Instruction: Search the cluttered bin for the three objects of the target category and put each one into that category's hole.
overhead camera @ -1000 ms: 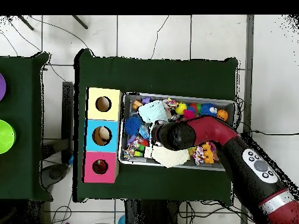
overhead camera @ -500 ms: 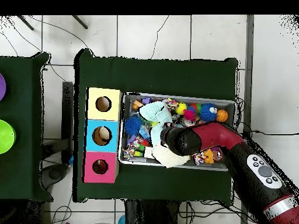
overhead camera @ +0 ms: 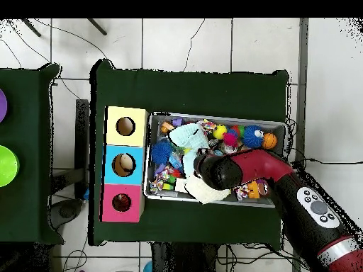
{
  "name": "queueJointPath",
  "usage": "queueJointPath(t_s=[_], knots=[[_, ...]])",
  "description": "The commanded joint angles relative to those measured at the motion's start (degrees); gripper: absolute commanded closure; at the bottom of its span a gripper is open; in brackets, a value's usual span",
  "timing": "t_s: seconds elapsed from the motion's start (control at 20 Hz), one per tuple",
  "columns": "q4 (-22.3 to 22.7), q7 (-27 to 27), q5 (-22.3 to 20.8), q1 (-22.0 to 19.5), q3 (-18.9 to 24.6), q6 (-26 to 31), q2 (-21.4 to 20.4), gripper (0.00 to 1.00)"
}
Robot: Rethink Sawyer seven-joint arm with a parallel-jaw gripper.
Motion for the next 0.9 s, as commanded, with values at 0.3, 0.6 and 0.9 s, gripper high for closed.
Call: queueJointPath(t_s=[0.3, 0.6, 0.9], knots=[[-5.17, 2.13, -5.00, 1.62, -6.58, 0.17, -0.40, 1.00], [-5.13, 2.13, -4.93, 2.13, -7.19, -0.07, -0.50, 1.00], [-3.85, -6.48, 4.47, -0.19, -4.71, 16.16, -1.39, 1.00]])
